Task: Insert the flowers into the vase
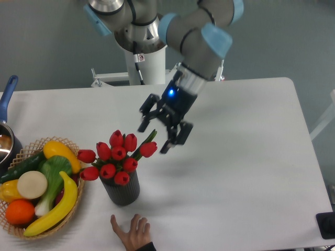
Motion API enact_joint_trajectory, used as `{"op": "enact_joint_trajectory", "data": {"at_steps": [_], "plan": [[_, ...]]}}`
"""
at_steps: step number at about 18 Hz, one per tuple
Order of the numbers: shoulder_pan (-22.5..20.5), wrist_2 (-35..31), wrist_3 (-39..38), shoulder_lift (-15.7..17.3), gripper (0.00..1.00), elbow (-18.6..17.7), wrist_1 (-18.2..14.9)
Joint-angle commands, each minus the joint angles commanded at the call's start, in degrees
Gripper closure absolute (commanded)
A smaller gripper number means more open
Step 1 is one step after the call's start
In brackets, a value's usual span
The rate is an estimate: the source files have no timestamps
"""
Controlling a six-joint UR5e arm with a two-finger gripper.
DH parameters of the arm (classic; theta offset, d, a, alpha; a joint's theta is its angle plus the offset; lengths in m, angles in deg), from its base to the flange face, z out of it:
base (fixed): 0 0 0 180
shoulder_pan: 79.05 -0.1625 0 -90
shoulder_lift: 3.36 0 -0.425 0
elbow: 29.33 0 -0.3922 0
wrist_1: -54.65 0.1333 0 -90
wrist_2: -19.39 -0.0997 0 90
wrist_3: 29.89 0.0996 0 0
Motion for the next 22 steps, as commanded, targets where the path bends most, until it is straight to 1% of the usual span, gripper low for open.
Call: {"op": "enact_joint_trajectory", "data": {"at_steps": [2, 3, 4, 5, 6, 7, 8, 11, 13, 16, 17, 19, 20, 22], "plan": [[-1.9, -2.6, -0.3, 2.6, 0.00, 0.3, -0.1], [-2.5, -5.2, -0.6, 3.6, 0.00, 1.1, -0.3], [-2.6, -8.6, -1.0, 4.1, 0.00, 2.4, -1.0], [-2.6, -12.4, -1.0, 4.6, 0.00, 3.7, -2.6], [-2.6, -15.8, -0.8, 4.8, 0.00, 5.4, -5.2], [-2.5, -17.7, -0.7, 4.8, 0.00, 7.3, -8.1], [-2.3, -18.7, -0.3, 4.9, 0.00, 9.6, -12.4], [-1.9, -23.4, 0.3, 5.2, 0.00, 13.0, -20.5], [-1.2, -25.4, 3.1, 5.5, 0.00, 15.1, -25.1], [-1.1, -27.2, 6.8, 5.2, 0.00, 18.8, -33.8], [-1.1, -28.1, 7.8, 5.0, 0.00, 20.0, -36.2], [-0.5, -28.5, 9.3, 4.8, 0.00, 22.0, -40.0], [-0.5, -28.5, 9.6, 4.9, 0.00, 22.3, -40.6], [-0.3, -28.5, 9.6, 5.1, 0.00, 22.4, -40.5]]}}
